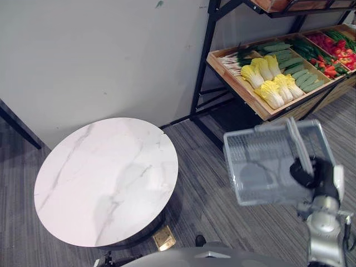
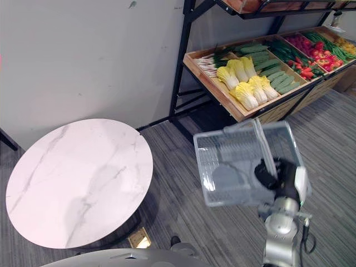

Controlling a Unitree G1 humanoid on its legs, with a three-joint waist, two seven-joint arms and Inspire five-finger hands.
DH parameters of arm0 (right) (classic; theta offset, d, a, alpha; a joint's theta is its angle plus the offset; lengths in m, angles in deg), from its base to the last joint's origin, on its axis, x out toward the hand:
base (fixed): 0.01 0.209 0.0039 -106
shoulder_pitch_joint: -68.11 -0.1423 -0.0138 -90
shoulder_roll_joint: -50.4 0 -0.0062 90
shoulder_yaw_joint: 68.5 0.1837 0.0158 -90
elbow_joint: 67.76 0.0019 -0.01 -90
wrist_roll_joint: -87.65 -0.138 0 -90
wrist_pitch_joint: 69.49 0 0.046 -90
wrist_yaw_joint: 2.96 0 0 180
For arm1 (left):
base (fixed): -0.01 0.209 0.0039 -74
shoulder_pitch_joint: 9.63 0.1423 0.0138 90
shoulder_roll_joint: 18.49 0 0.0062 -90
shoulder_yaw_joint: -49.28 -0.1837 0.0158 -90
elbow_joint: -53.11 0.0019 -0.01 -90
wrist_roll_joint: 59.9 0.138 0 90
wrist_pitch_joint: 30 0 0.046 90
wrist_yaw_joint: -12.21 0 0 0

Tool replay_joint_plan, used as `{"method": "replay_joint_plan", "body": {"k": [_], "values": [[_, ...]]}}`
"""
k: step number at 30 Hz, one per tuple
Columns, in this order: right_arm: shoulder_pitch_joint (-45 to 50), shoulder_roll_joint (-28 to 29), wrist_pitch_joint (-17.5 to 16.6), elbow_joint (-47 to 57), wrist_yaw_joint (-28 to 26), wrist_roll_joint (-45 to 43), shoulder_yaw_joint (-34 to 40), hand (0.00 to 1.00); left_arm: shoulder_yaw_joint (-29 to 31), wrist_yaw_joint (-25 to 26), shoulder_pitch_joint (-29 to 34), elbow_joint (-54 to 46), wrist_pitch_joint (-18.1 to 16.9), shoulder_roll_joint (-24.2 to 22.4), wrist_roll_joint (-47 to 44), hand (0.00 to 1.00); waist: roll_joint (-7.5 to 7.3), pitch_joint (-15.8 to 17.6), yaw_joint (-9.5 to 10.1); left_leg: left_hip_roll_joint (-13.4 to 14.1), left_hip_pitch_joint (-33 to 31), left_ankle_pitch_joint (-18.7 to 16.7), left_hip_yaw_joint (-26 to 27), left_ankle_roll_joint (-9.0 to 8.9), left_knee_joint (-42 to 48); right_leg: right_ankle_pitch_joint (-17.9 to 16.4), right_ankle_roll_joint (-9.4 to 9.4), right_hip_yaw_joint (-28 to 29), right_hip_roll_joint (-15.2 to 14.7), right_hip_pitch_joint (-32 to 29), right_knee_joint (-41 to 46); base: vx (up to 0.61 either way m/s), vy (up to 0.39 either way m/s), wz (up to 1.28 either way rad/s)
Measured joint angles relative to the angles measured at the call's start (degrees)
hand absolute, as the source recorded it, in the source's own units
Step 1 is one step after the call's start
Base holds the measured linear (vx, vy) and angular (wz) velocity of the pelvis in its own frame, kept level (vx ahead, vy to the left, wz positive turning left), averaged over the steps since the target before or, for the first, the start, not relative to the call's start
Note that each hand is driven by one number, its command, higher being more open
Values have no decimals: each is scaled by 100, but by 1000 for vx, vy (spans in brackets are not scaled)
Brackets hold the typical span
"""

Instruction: Pick vegetable in the basket

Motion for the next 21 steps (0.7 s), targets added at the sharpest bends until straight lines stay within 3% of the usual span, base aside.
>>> {"method": "replay_joint_plan", "body": {"k": [3, 6, 14, 18, 21], "values": [[297, 307, 295, -14, 0, 5, 12, 0, -7, -2, -4, 52, 0, -62, 25, 100, 152, -21, 0, 5, -1, -34, -16, 0, 35, -48, 5, -19, -5, -1, 56, 8, 0, 3], [531, 349, 383, -163, -1, 9, -3, 0, -18, -1, -16, 145, 1, -68, 32, 100, 202, -20, -18, 16, -18, -126, -26, -5, 175, -91, 1, -20, -2, 8, 112, -2, -4, -4], [559, 349, 399, -161, 8, 18, -86, 0, -202, 11, -59, 160, -12, -5, 28, 100, 184, -4, 29, 14, -65, -199, -7, -2, 287, -97, 6, -36, -26, 19, 112, -1, 2, 0], [487, 351, 391, -161, 9, 21, -196, 0, -228, 22, -138, 74, -97, 9, 23, 100, 165, 153, 146, 78, -259, -502, 28, 23, 828, -112, 26, 42, -47, 35, 156, 3, 11, -5], [384, 351, 388, -159, 9, 71, -323, 0, -225, 27, -167, -48, -162, 7, -1, 100, 159, 373, 179, 151, -459, -915, 110, 57, 1556, -211, 57, 183, -30, -6, 356, -2, 44, -18]]}}
